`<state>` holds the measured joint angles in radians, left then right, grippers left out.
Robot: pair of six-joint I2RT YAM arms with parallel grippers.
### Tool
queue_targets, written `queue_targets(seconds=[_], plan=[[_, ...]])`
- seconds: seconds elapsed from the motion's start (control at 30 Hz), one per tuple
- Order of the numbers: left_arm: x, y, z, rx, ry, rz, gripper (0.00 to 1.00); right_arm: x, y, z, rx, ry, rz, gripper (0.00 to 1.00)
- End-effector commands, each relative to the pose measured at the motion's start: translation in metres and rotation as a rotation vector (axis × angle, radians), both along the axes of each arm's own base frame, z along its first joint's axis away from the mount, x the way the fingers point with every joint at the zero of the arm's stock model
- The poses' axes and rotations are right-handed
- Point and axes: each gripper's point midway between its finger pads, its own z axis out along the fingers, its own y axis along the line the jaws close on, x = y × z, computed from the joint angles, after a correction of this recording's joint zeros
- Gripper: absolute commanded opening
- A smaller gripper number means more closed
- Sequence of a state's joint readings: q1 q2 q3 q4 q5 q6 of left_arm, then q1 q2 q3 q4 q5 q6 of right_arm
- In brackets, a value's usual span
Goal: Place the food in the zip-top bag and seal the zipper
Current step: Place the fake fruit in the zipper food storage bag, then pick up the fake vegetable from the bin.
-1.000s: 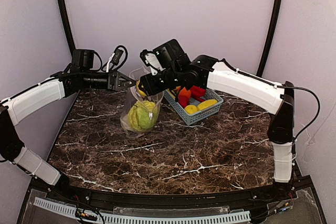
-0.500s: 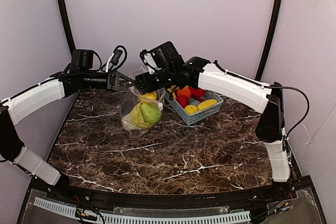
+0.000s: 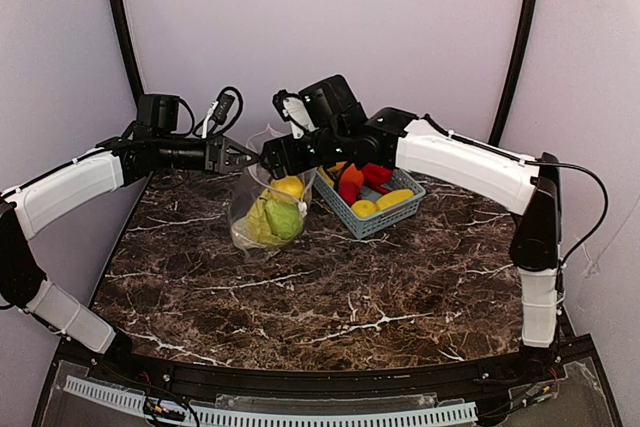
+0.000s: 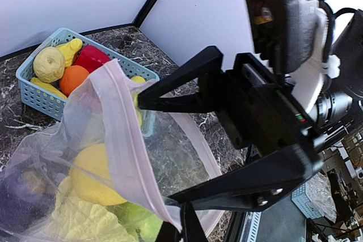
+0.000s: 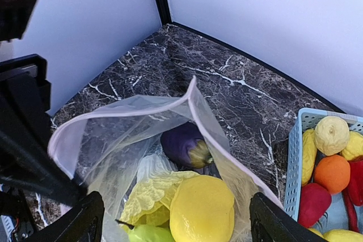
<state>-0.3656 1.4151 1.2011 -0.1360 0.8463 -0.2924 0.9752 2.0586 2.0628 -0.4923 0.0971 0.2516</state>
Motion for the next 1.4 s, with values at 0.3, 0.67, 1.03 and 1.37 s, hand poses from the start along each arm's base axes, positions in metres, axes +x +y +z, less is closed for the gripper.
queue_targets(seconds=[0.3, 0.67, 1.03, 1.37], plan=[[-0.002, 0.007, 0.009, 0.03, -0.073, 0.036, 0.01, -0.05, -0.073, 0.083, 0.124, -0.088, -0.011, 0.89], [0.001, 0.009, 0.005, 0.05, -0.08, 0.053, 0.01, 0.009, -0.149, -0.004, 0.003, 0.149, -0.268, 0.86], [0.004, 0.008, -0.003, 0.057, -0.059, 0.053, 0.01, 0.074, -0.176, -0.101, -0.049, 0.344, -0.385, 0.87], [0.005, 0.008, -0.004, 0.059, -0.057, 0.052, 0.01, 0.12, -0.165, -0.16, -0.001, 0.456, -0.354, 0.89]])
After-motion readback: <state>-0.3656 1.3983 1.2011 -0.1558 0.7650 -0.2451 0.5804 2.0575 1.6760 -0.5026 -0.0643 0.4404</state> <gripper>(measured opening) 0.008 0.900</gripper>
